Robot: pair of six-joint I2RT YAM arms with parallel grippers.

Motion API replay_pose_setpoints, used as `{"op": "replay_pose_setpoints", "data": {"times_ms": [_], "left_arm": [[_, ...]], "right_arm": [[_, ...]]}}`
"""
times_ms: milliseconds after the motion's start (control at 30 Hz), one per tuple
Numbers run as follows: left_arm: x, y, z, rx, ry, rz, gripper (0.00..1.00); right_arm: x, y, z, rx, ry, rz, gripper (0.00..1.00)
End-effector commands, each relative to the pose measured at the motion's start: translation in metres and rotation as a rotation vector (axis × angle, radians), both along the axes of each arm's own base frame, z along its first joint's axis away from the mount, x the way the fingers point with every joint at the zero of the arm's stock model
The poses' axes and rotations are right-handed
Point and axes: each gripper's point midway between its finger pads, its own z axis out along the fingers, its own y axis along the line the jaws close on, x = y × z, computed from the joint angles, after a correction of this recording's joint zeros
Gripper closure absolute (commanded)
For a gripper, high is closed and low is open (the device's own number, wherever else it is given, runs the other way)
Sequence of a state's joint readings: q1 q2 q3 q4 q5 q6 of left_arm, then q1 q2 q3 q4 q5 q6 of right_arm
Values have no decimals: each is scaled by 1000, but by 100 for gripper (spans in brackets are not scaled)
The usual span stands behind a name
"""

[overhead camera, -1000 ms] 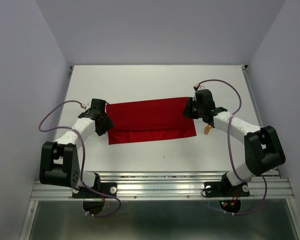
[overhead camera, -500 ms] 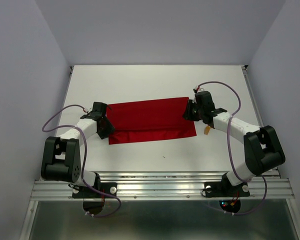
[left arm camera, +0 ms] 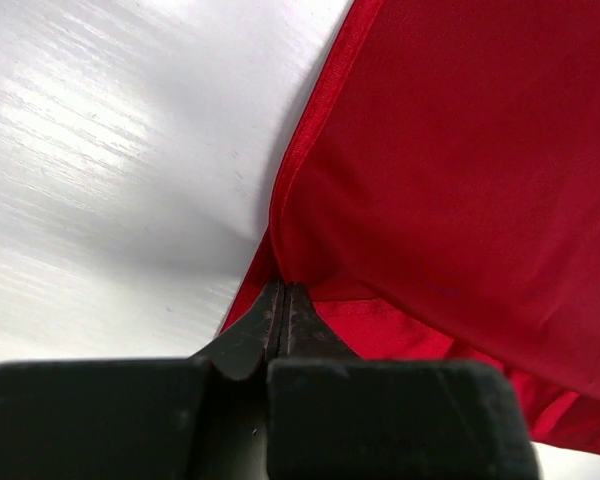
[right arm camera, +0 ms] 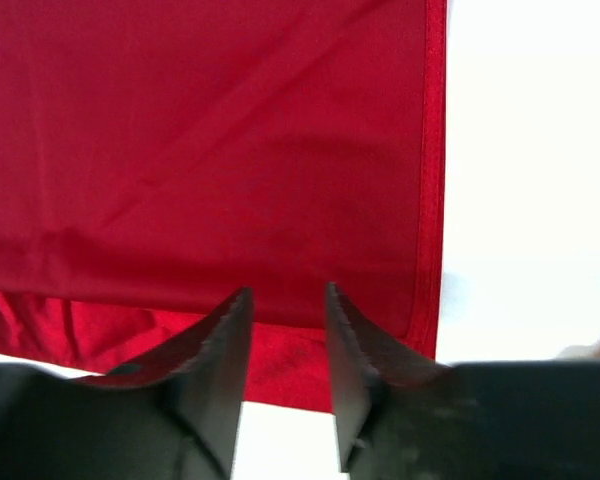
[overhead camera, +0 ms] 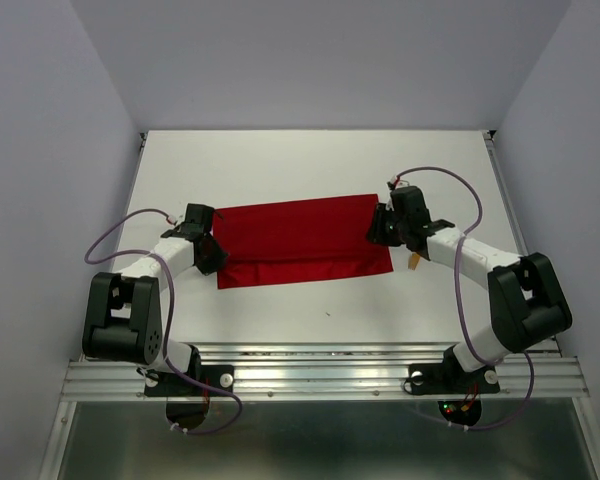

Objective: Fold the napkin into a case and place the utensils inside
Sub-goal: Fold and flatten the napkin at the center of the board.

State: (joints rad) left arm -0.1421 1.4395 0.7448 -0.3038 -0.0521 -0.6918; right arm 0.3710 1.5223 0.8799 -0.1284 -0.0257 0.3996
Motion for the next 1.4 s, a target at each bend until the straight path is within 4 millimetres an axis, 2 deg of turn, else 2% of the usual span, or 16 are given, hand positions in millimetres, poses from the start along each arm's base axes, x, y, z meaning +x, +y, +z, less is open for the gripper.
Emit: {"op": "replay_pose_setpoints", "data": {"times_ms": [0, 167, 333, 400, 567, 933, 1167, 1367], "left_arm": [[3, 1, 11, 3, -36, 2, 100], [10, -3, 32, -14, -98, -11, 100], [20, -5, 55, -27, -157, -23, 100], [21, -6, 56, -28, -161, -26, 100], [19, -8, 51, -39, -151, -35, 100], [20, -9, 50, -45, -153, -38, 100], [18, -9, 49, -43, -150, -41, 100], [18, -9, 48, -41, -150, -43, 100]], "right_arm": [[-6, -6, 2, 1, -22, 0, 57], [-17, -17, -9, 64, 5, -31, 57], [-20, -36, -17, 24, 10, -123, 54], [-19, -41, -20, 0, 9, -139, 53], [-15, -38, -23, -10, 22, -118, 55], [-13, -38, -44, -40, 67, -103, 59], [-13, -39, -43, -36, 58, -118, 79], [-10, -41, -36, -40, 39, -126, 81]]}}
